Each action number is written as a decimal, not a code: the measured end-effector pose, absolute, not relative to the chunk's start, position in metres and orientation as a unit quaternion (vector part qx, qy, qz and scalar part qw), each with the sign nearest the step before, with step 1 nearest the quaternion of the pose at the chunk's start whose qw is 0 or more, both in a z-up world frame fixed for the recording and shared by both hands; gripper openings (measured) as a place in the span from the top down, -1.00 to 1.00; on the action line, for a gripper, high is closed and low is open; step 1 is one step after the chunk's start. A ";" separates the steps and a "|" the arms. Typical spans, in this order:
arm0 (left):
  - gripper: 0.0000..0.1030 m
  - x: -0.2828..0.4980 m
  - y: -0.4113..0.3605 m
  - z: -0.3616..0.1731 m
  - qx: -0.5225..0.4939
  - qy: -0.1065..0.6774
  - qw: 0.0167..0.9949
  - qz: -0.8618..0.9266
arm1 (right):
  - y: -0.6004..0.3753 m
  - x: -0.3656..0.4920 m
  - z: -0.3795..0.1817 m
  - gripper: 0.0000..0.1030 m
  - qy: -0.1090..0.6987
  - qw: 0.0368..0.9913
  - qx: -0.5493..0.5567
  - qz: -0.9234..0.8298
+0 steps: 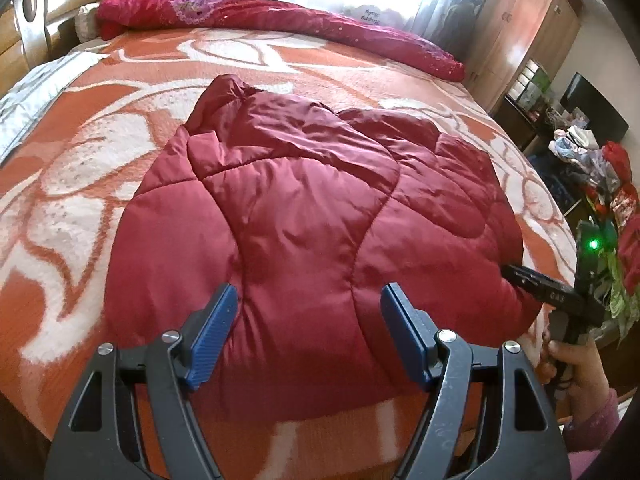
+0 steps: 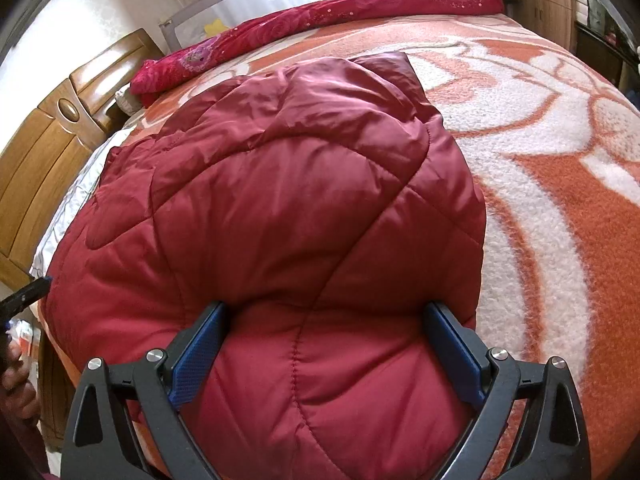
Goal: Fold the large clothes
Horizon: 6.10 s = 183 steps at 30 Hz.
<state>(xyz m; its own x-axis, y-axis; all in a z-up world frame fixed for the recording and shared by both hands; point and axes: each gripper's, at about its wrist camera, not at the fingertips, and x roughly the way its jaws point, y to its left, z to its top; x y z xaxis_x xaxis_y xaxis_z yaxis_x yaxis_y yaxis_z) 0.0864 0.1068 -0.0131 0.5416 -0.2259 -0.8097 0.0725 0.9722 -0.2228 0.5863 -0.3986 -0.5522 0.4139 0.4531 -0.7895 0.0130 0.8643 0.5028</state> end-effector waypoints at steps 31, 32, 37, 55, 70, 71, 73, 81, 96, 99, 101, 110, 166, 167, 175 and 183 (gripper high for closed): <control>-0.46 0.087 0.089 -0.032 -0.028 0.482 0.875 -0.033 | -0.359 0.575 -0.517 -0.82 0.523 0.824 0.148 0.162; -0.45 0.087 0.087 -0.029 -0.022 0.482 0.875 -0.030 | -0.359 0.575 -0.513 -0.82 0.521 0.825 0.149 0.161; -0.45 0.087 0.067 -0.006 -0.012 0.462 0.886 -0.049 | -0.356 0.574 -0.486 -0.76 0.492 0.836 0.161 0.181; -0.48 0.105 0.043 -0.035 0.027 0.488 0.872 -0.024 | -0.356 0.585 -0.522 -0.78 0.520 0.829 0.132 0.159; -0.49 0.107 0.039 -0.038 0.039 0.486 0.873 -0.020 | -0.345 0.583 -0.456 -0.53 0.442 0.871 0.127 0.174; -0.49 0.107 0.039 -0.038 0.038 0.486 0.873 -0.020 | -0.339 0.588 -0.462 -0.51 0.450 0.867 0.119 0.175; -0.49 0.107 0.039 -0.038 0.038 0.485 0.873 -0.021 | -0.327 0.598 -0.487 -0.52 0.482 0.852 0.108 0.176; -0.58 0.113 0.037 -0.048 0.046 0.481 0.875 -0.019 | -0.318 0.605 -0.522 -0.62 0.487 0.849 0.104 0.174; -0.59 0.101 0.048 -0.033 0.029 0.479 0.877 -0.032 | -0.333 0.584 -0.492 -0.61 0.485 0.848 0.120 0.176; -0.59 0.091 0.050 -0.026 0.021 0.476 0.878 -0.037 | -0.340 0.573 -0.485 -0.62 0.486 0.845 0.124 0.186; -0.59 0.081 0.052 -0.021 0.018 0.474 0.880 -0.040 | -0.343 0.563 -0.480 -0.65 0.486 0.844 0.125 0.192; -0.60 0.039 0.056 -0.016 0.041 0.481 0.875 -0.036 | -0.346 0.519 -0.465 -0.67 0.501 0.827 0.125 0.221; -0.66 0.053 0.032 0.029 0.082 0.471 0.878 -0.006 | -0.331 0.530 -0.423 -0.99 0.498 0.824 0.107 0.247; -0.66 0.054 0.031 0.029 0.083 0.471 0.878 -0.007 | -0.331 0.531 -0.423 -0.99 0.499 0.824 0.107 0.247; -0.66 0.059 0.028 0.031 0.083 0.467 0.880 -0.010 | -0.331 0.536 -0.422 -0.99 0.496 0.827 0.104 0.245; -0.66 0.059 0.027 0.031 0.080 0.468 0.880 -0.012 | -0.332 0.539 -0.426 -0.99 0.498 0.827 0.100 0.241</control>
<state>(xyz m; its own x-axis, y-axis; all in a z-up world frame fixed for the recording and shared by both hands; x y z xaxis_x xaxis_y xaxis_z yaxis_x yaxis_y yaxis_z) 0.0591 0.0268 0.0312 0.5621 0.0539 -0.8253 0.0964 0.9868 0.1301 0.5393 -0.3318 -0.4256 0.3873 0.4982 -0.7758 -0.2986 0.8639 0.4057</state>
